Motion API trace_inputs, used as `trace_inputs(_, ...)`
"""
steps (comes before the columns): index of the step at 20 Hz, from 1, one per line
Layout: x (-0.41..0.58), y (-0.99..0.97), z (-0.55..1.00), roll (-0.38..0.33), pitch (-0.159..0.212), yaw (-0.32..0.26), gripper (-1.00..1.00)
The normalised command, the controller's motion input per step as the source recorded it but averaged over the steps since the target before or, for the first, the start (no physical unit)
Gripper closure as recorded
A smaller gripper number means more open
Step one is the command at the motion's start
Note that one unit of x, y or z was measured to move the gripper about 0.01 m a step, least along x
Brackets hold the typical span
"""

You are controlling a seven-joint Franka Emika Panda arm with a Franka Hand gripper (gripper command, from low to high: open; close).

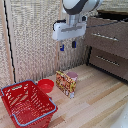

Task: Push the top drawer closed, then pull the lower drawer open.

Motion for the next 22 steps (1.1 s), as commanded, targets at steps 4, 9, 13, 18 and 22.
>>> trace_inputs(4,-0.194,-0.13,0.07,-0.276,-0.019,0.221,-1.0)
trace_inputs(9,-0.171,-0.14,0.02,-0.291,-0.04,0.214,-1.0)
trace_inputs(13,-0.15,-0.14,0.0,-0.3,-0.053,0.21,-1.0)
trace_inputs(18,-0.107,-0.14,0.0,-0.312,-0.08,0.203,-1.0)
trace_inputs(22,-0.027,-0.13,0.0,-0.317,-0.138,0.193,-1.0)
